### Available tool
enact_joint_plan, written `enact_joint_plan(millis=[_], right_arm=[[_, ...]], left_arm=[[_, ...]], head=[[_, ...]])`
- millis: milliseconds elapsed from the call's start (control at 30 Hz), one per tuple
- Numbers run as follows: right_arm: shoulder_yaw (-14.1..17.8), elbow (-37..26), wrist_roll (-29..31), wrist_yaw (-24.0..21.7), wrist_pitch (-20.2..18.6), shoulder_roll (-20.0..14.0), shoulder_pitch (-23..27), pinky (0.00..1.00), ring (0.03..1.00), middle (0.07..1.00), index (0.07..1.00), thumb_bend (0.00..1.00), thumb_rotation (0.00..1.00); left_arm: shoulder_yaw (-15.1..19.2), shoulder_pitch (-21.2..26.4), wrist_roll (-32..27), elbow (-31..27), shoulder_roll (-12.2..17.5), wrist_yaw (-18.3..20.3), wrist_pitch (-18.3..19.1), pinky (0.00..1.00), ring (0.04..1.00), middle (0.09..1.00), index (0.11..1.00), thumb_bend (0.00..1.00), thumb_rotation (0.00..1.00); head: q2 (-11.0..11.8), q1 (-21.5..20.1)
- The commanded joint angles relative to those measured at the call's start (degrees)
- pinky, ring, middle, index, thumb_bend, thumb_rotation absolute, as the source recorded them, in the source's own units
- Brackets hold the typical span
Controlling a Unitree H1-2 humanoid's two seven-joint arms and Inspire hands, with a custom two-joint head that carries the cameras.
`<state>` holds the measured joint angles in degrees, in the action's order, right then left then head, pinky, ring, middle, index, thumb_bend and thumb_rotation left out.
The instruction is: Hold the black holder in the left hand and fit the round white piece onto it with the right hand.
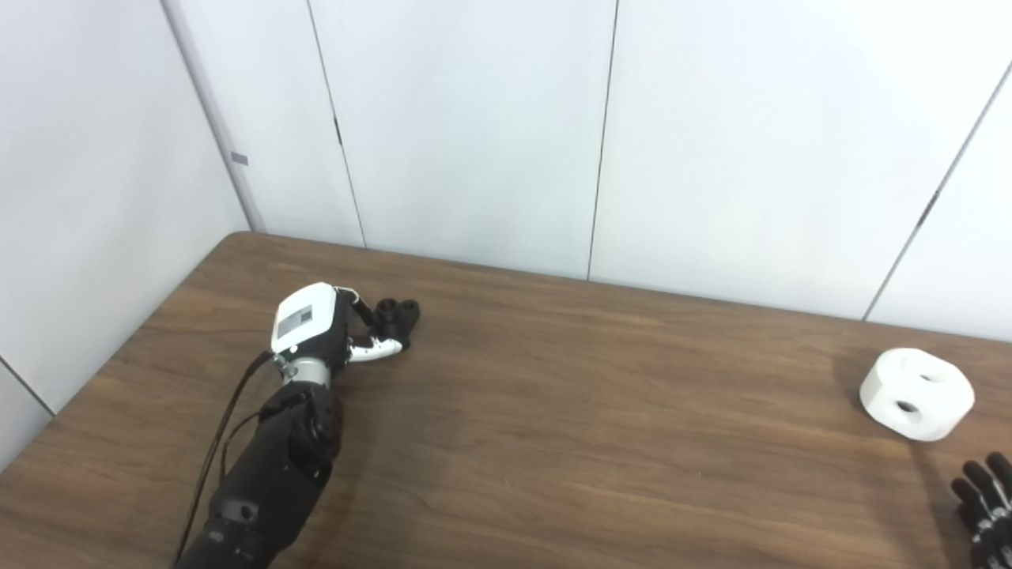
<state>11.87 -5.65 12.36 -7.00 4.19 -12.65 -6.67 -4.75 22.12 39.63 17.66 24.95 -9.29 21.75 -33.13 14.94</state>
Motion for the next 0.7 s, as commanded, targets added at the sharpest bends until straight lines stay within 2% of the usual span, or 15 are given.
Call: enact_joint_plan(millis=[0,233,500,667], right_arm=[[-0.2,0.0,0.5,0.0,0.2,0.6,-1.4,1.00,0.951,0.954,0.978,0.64,0.99],[-0.3,-0.2,0.4,-0.2,0.1,0.5,-1.4,1.00,0.953,0.955,0.983,0.63,1.00],[-0.4,-0.5,0.3,0.0,-0.3,0.6,-1.4,1.00,0.956,0.955,0.987,0.65,0.99],[-0.7,-0.4,0.0,-0.1,0.0,0.5,-1.3,1.00,0.959,0.954,0.991,0.64,1.00]], left_arm=[[1.4,1.5,-0.9,-0.6,1.0,-1.8,-0.9,0.91,0.881,0.791,0.488,0.52,0.07],[2.5,1.1,-3.2,0.1,0.4,-3.6,-3.6,0.86,0.852,0.761,0.481,0.52,0.05],[2.6,1.0,-4.7,0.9,0.0,-4.8,-4.5,0.84,0.856,0.753,0.480,0.52,0.04],[2.1,0.7,-4.4,0.3,0.4,-3.9,-4.5,0.83,0.852,0.750,0.481,0.52,0.04]], head=[[-0.1,0.1],[-0.2,-0.2],[-0.1,-0.2],[-0.2,-0.5]])
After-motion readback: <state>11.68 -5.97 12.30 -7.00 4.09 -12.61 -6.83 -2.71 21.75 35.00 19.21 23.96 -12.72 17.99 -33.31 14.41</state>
